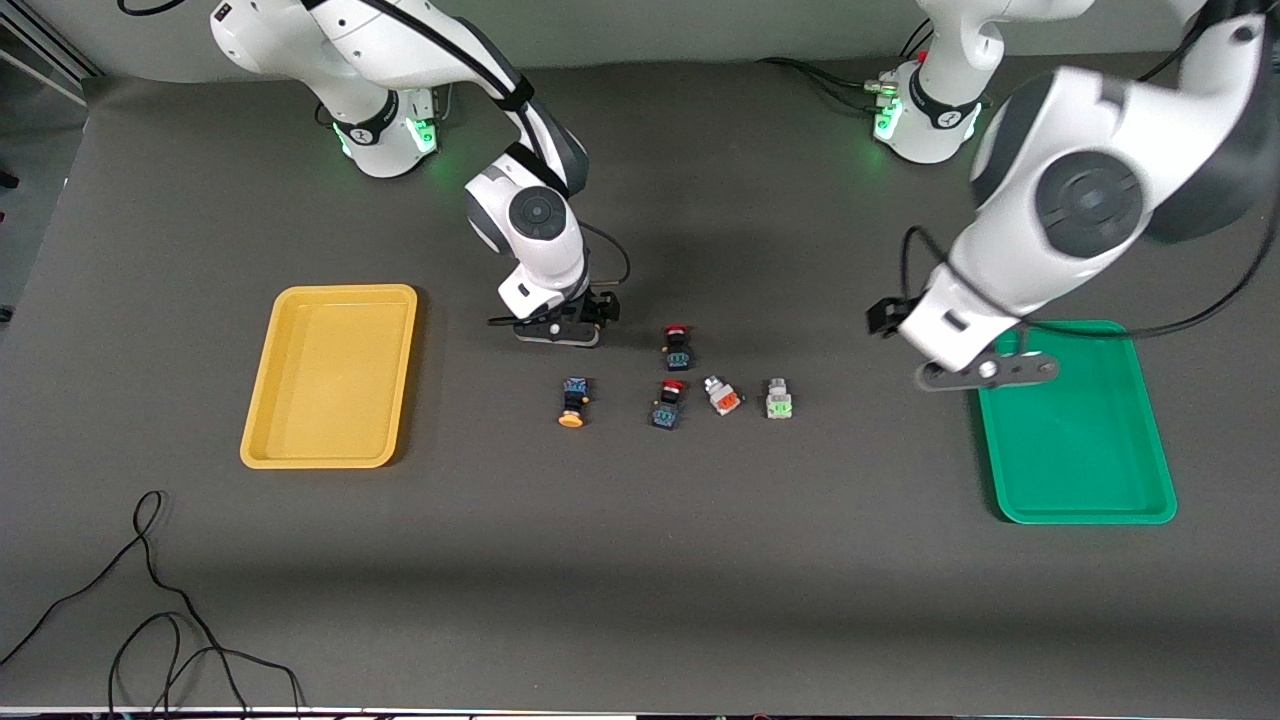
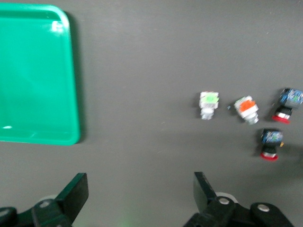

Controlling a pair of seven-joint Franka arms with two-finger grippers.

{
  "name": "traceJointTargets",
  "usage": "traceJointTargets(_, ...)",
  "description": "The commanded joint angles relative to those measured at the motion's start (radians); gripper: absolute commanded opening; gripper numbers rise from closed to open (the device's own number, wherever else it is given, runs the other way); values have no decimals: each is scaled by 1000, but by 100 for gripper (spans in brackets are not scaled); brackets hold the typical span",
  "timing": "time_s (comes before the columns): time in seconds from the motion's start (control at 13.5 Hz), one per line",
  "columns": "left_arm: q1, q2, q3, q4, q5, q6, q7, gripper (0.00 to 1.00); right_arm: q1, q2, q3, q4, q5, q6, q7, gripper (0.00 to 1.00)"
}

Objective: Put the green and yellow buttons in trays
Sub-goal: 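Grasp the yellow button with the right gripper while the left gripper grasps the green-topped button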

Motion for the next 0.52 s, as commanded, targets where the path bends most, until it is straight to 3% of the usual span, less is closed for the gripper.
traceJointTargets(0.0,-51,75,6,4,0,73,-97,99,3,7,-11,19,-17,10,19,87)
traceJointTargets(0.07,-59,100,6,1,3,96,-97,99,3,9,-11,21,-17,12,19,80)
traceJointTargets(0.37,-76,140,6,-112,5,283,-129,99,1,36,-11,34,-17,39,19,78)
traceJointTargets(0.44,-80,163,6,-128,6,324,-165,99,1,38,-11,34,-17,41,19,69)
